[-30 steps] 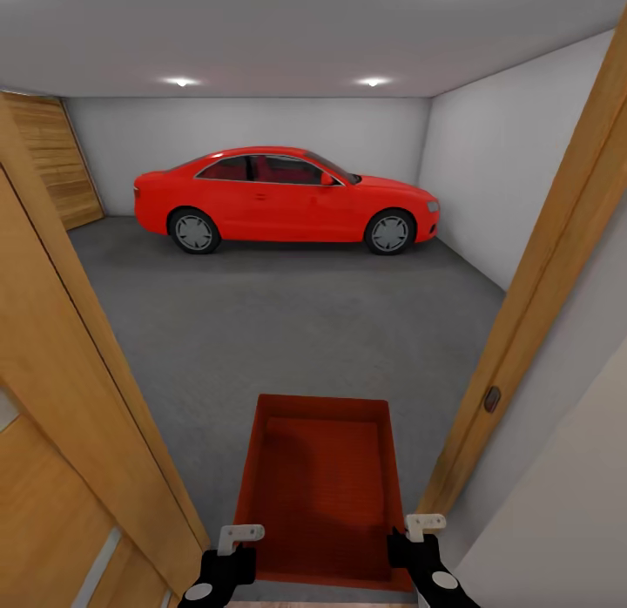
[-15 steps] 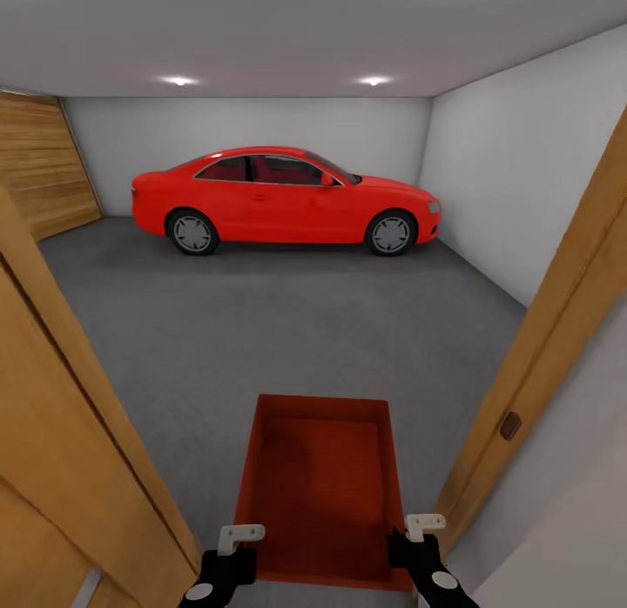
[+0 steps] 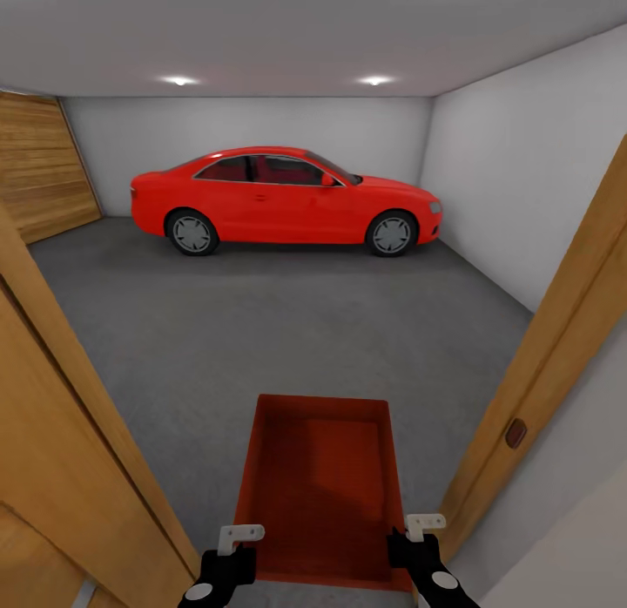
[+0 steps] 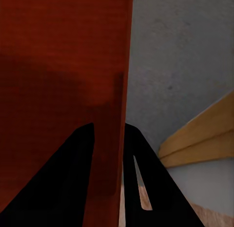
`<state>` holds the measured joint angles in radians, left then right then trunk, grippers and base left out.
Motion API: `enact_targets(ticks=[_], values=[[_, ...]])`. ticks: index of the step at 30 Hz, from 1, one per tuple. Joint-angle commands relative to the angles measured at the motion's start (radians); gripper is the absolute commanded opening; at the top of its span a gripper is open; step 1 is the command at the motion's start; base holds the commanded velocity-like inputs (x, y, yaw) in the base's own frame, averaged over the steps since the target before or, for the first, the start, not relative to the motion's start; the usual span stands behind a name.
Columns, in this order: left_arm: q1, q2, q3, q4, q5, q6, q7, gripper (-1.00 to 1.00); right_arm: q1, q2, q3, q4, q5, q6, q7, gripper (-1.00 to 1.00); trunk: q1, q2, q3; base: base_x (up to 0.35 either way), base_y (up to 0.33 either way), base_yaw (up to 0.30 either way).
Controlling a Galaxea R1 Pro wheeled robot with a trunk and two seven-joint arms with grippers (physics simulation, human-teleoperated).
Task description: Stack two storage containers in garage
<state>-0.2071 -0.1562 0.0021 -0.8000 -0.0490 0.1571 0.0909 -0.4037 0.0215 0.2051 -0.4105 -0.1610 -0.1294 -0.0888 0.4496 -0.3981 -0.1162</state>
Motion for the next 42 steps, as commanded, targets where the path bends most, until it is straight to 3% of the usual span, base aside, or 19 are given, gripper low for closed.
enact_targets(ticks=[1, 15, 34, 42], values=[[0.0, -0.013, -0.013, 0.001, 0.009, 0.006, -0.003, -1.0, -0.001, 0.032, 0.004, -0.016, -0.008, -0.004, 0.001, -1.0, 0.001, -0.002, -0.002, 0.0, 0.0, 0.103], [0.0, -0.013, -0.013, 0.001, 0.008, 0.006, -0.003, -1.0, -0.001, 0.032, 0.004, -0.016, -0.008, -0.004, 0.003, -1.0, 0.001, -0.002, -0.002, 0.009, 0.0, 0.027], [0.0, -0.013, -0.013, 0.001, 0.008, 0.006, -0.003, -1.0, -0.001, 0.032, 0.004, -0.016, -0.008, -0.004, 0.003, -1.0, 0.001, -0.002, -0.002, 0.324, 0.0, 0.0], [0.0, -0.013, -0.013, 0.001, 0.008, 0.006, -0.003, -1.0, -0.001, 0.032, 0.004, -0.016, -0.008, -0.004, 0.003, -1.0, 0.001, -0.002, -0.002, 0.062, 0.0, 0.0]])
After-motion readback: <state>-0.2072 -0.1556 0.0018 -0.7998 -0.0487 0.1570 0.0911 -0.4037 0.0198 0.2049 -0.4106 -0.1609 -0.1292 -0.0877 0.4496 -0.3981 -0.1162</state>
